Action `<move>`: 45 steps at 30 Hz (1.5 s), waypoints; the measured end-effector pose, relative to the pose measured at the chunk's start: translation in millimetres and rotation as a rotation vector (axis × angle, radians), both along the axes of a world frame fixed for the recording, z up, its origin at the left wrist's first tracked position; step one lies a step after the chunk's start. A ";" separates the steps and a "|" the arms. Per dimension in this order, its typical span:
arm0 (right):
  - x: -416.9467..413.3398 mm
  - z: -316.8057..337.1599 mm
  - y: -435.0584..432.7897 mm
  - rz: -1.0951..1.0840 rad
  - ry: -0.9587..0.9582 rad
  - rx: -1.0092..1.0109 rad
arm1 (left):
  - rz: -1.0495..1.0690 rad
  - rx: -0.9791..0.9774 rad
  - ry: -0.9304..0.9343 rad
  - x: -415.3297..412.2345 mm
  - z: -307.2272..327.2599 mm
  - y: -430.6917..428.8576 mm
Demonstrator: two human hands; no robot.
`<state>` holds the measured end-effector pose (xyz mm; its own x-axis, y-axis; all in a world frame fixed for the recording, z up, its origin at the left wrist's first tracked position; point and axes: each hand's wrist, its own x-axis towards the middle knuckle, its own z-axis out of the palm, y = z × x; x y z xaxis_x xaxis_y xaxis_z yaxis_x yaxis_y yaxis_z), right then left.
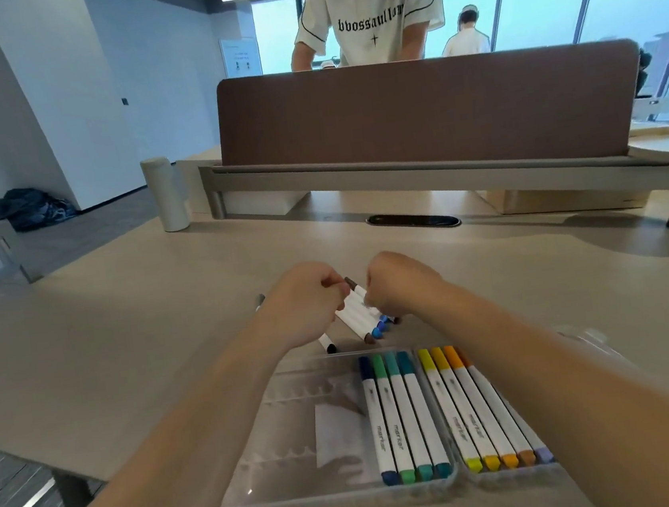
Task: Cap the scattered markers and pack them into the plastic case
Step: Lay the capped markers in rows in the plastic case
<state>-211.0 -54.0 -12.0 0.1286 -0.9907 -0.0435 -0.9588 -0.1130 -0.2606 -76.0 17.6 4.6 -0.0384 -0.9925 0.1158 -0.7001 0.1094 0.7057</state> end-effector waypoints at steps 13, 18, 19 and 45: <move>25.0 -3.5 -14.6 0.054 0.102 0.013 | 0.052 0.022 0.005 15.3 -12.4 -18.4; 30.4 1.4 -7.4 0.061 0.154 0.027 | 0.062 0.025 0.002 17.7 -15.0 -12.1; 30.3 3.5 -5.3 0.057 0.152 0.028 | 0.063 0.019 -0.008 18.1 -15.4 -9.5; -5.0 21.1 142.2 0.100 -0.111 0.321 | -0.313 0.060 -0.536 6.6 -18.5 114.6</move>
<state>-216.1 88.2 9.0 0.2453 -0.9112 -0.3309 -0.9110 -0.1000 -0.4001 -69.4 132.1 -13.9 -0.3659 -0.9290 -0.0562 -0.8997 0.3376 0.2767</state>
